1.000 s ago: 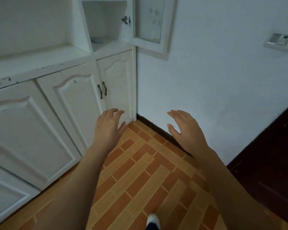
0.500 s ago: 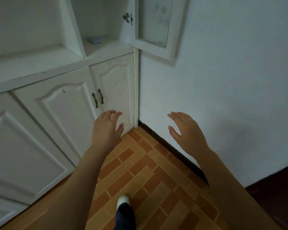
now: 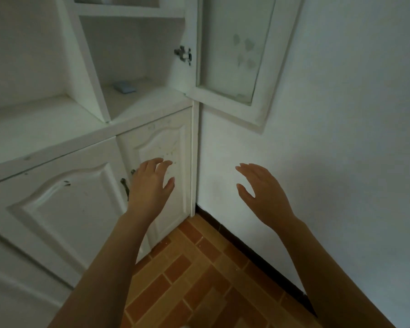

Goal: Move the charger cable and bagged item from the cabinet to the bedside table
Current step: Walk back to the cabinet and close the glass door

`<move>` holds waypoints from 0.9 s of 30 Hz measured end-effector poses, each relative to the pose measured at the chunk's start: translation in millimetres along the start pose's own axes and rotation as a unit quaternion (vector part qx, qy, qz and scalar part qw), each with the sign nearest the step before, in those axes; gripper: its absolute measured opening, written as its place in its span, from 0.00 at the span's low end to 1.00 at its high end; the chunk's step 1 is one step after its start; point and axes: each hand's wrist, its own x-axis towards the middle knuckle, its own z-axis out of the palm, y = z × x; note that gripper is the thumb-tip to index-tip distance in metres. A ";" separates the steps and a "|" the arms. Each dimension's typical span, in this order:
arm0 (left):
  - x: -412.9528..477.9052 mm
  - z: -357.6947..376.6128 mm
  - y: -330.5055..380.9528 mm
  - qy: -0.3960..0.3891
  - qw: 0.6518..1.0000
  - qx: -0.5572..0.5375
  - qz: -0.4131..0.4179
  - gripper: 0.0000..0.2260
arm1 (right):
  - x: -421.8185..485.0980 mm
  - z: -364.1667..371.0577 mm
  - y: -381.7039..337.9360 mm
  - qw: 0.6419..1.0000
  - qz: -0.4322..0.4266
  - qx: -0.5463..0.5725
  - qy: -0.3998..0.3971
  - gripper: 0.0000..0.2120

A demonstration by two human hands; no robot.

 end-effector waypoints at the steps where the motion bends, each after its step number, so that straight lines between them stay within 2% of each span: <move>1: 11.7 1.6 -6.9 0.000 1.000 0.003 0.005 0.17 | 11.3 4.4 0.0 1.000 0.004 0.005 -0.001 0.22; 5: 50.8 6.7 -24.0 0.001 1.000 0.012 0.020 0.17 | 47.9 16.1 -1.5 1.000 0.008 0.010 0.002 0.26; 13: 101.0 7.8 -29.0 0.011 0.998 0.013 0.052 0.18 | 99.1 8.8 -1.0 1.000 -0.010 -0.008 0.024 0.25; 20: 138.1 1.6 -19.8 0.058 0.996 0.006 0.073 0.18 | 126.8 -18.0 11.5 0.997 -0.020 -0.016 0.073 0.22; 27: 178.7 25.9 5.1 0.059 0.992 -0.015 0.108 0.19 | 144.5 -47.7 51.1 0.992 0.011 -0.028 0.119 0.20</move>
